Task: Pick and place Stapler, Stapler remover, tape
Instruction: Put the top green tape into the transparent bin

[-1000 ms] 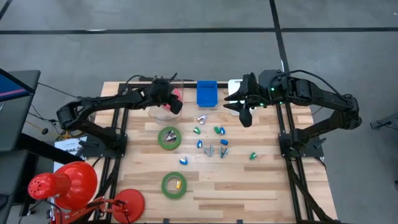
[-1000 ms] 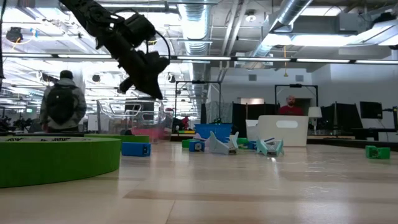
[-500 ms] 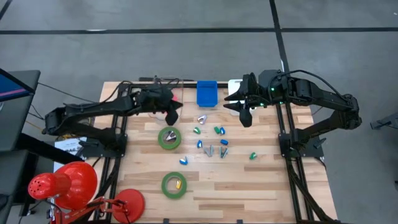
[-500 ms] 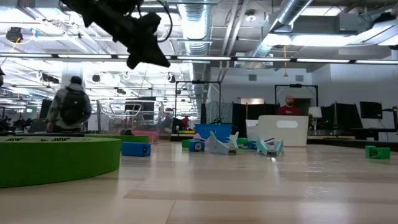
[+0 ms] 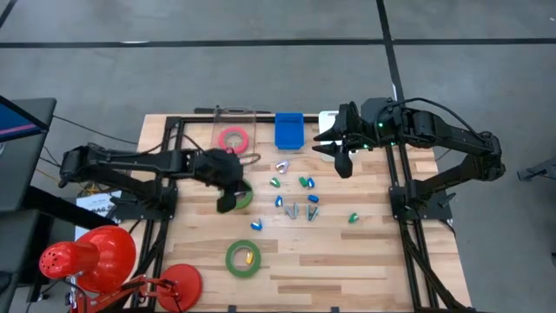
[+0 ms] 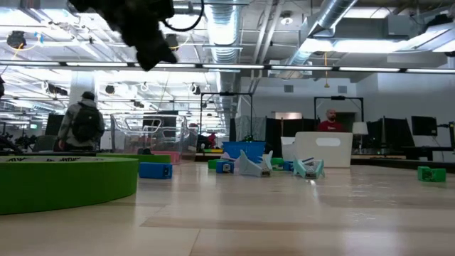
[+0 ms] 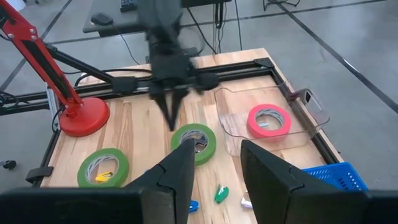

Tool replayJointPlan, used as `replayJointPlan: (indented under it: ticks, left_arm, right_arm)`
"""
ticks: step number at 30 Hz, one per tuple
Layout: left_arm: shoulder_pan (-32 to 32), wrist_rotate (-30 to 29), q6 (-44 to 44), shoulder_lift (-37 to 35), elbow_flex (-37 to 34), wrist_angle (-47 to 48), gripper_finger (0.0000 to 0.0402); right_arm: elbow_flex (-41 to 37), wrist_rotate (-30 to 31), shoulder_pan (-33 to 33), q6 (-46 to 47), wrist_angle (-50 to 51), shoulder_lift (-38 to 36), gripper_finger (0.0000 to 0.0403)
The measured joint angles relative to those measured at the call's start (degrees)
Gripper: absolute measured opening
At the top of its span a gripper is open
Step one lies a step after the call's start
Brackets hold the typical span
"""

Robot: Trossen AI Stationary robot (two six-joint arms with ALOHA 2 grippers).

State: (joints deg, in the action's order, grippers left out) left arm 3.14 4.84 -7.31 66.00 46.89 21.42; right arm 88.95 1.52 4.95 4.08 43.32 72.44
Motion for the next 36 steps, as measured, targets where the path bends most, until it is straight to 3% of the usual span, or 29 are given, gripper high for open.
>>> replayJointPlan:
  ticks: [10, 18, 25, 36]
  left_arm:
    - [-5.7, 0.0, 0.0, 0.0, 0.0, 7.3, 0.0008]
    - [-7.1, -0.1, 0.0, 0.0, -0.2, 11.2, 0.0094]
    - [-7.1, 1.1, 0.0, 0.2, -4.7, 11.1, 0.0171]
    - [-6.9, -4.6, 6.2, 6.0, -8.2, 9.9, 0.0187]
  right_arm:
    - [0.0, 0.0, 0.0, 0.0, 0.5, 0.0, 0.0122]
    - [0.0, 0.0, 0.0, 0.0, 1.7, 0.0, 0.0122]
    - [0.0, 0.0, 0.0, 0.0, 1.7, 0.0, 0.0122]
    - [0.0, 0.0, 0.0, -0.2, 1.7, 0.0, 0.0122]
